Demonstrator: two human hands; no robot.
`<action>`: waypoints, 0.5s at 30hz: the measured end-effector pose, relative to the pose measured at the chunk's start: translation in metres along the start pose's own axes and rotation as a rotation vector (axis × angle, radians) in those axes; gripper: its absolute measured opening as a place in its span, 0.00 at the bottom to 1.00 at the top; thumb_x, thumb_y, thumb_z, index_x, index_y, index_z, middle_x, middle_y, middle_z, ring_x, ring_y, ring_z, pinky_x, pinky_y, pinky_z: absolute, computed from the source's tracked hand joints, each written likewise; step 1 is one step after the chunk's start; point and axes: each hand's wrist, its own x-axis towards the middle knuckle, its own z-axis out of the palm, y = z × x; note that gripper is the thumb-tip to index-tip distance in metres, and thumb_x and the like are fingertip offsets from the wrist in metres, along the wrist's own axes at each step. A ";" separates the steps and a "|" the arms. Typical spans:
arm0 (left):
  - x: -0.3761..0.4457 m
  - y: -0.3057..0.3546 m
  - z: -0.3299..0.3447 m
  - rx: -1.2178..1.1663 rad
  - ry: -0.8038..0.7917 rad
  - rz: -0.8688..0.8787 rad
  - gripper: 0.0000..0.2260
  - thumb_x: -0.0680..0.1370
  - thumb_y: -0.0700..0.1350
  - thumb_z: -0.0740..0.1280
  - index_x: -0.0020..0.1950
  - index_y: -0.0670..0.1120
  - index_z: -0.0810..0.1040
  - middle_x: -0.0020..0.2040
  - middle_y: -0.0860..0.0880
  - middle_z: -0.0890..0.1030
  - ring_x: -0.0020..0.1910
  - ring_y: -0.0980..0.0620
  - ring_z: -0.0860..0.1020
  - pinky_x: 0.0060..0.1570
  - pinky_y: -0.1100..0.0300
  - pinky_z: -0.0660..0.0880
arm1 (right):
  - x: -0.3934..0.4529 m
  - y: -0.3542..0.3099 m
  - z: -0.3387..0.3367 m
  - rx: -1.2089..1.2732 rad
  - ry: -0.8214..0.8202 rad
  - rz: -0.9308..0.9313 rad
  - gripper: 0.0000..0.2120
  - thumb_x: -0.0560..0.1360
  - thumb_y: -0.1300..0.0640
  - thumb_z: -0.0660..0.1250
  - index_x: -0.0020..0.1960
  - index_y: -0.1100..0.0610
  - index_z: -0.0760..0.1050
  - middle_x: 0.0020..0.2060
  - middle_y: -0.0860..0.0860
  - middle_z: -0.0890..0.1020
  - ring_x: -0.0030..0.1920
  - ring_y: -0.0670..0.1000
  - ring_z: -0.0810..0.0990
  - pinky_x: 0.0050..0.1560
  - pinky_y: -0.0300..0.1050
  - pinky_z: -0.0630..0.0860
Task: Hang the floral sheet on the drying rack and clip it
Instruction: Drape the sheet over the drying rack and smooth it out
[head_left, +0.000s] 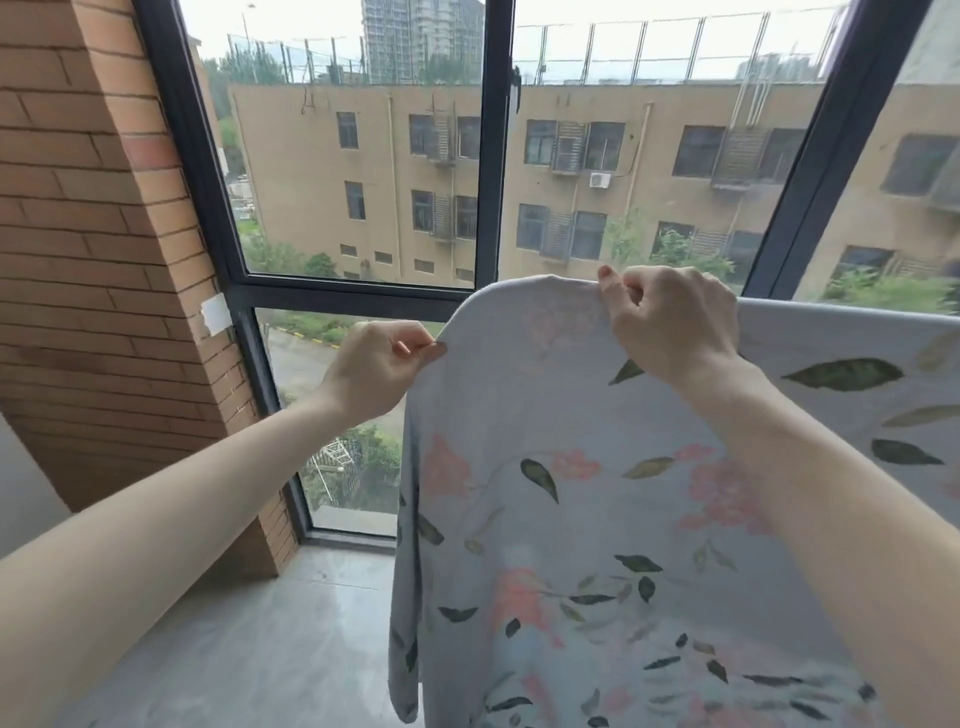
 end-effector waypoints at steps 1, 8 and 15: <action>0.001 -0.002 -0.001 0.022 0.005 0.027 0.08 0.78 0.55 0.73 0.44 0.52 0.87 0.36 0.55 0.85 0.36 0.50 0.82 0.40 0.50 0.80 | 0.000 0.001 -0.002 -0.015 -0.003 -0.009 0.29 0.84 0.38 0.53 0.32 0.56 0.71 0.28 0.49 0.76 0.35 0.58 0.76 0.41 0.49 0.66; 0.004 0.004 0.001 -0.059 -0.144 -0.071 0.08 0.80 0.54 0.71 0.43 0.54 0.84 0.33 0.47 0.82 0.29 0.48 0.74 0.32 0.58 0.71 | 0.002 0.001 -0.009 -0.093 -0.014 -0.015 0.32 0.82 0.39 0.53 0.29 0.59 0.70 0.23 0.51 0.74 0.30 0.57 0.75 0.40 0.48 0.74; -0.015 0.029 -0.009 -0.142 -0.377 0.002 0.08 0.82 0.55 0.66 0.58 0.57 0.81 0.51 0.53 0.86 0.50 0.45 0.85 0.49 0.39 0.83 | -0.014 0.004 -0.023 -0.119 0.042 -0.055 0.30 0.81 0.42 0.54 0.27 0.59 0.66 0.21 0.51 0.72 0.27 0.56 0.75 0.37 0.45 0.71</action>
